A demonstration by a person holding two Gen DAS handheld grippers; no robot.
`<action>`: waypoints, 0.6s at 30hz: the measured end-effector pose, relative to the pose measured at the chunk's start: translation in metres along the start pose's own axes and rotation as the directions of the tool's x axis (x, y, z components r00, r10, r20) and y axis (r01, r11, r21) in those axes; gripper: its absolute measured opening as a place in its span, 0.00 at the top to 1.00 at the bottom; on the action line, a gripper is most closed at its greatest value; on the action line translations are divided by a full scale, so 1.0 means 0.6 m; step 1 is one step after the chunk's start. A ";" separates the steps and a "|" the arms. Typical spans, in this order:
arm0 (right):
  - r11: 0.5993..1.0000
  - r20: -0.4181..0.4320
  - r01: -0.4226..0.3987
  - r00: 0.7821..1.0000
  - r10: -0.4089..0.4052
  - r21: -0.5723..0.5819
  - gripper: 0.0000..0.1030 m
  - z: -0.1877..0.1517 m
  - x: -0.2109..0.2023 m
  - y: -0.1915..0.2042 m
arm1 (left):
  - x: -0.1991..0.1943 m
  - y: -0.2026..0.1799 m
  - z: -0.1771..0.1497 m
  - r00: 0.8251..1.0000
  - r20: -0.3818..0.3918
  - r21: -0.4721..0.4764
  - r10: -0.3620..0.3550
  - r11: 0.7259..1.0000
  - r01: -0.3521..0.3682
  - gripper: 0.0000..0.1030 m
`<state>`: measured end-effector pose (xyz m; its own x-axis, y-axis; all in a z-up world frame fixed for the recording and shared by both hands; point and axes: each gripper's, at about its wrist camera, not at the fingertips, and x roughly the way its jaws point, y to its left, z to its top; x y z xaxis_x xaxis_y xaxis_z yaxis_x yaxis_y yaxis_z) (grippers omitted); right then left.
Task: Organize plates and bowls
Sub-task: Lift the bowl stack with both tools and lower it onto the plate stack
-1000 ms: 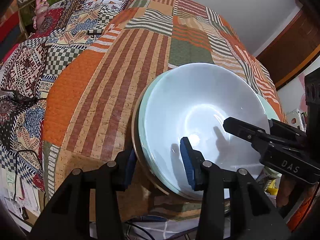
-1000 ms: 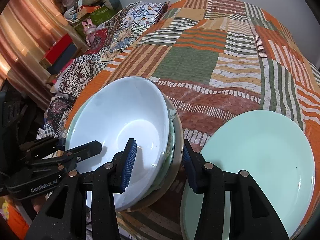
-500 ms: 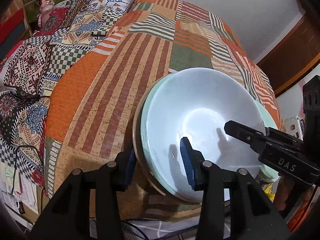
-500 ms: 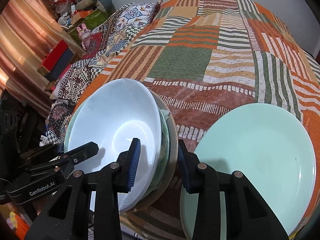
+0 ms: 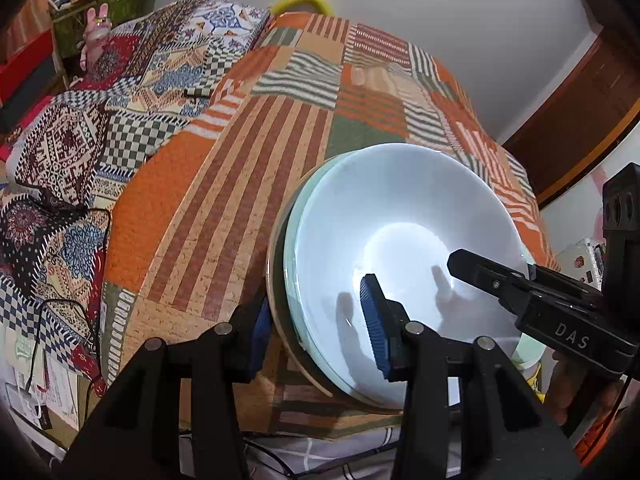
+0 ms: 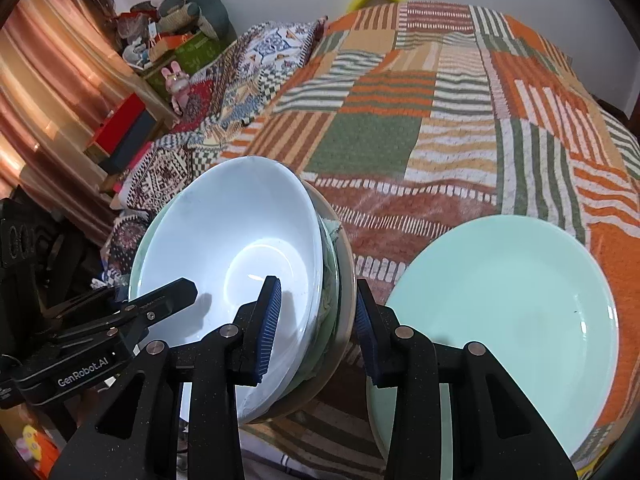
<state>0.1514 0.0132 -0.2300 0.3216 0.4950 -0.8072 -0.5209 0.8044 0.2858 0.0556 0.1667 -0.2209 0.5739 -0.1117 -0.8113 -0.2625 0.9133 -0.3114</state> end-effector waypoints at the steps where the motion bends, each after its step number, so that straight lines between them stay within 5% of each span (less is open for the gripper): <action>1: 1.000 0.006 0.000 1.000 0.000 -0.001 0.68 0.001 -0.004 0.000 | -0.004 -0.003 0.001 1.000 0.006 0.004 -0.001 1.000 0.001 0.59; 18: 0.999 0.151 -0.001 0.989 -0.005 0.038 0.68 0.000 -0.110 -0.029 | -0.066 -0.095 0.017 0.994 0.098 0.115 -0.042 0.993 0.031 0.59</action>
<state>0.1389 -0.0336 -0.1817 0.4399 0.5349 -0.7214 -0.4910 0.8158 0.3055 0.0558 0.1233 -0.1661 0.6574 -0.1114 -0.7453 -0.1536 0.9484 -0.2773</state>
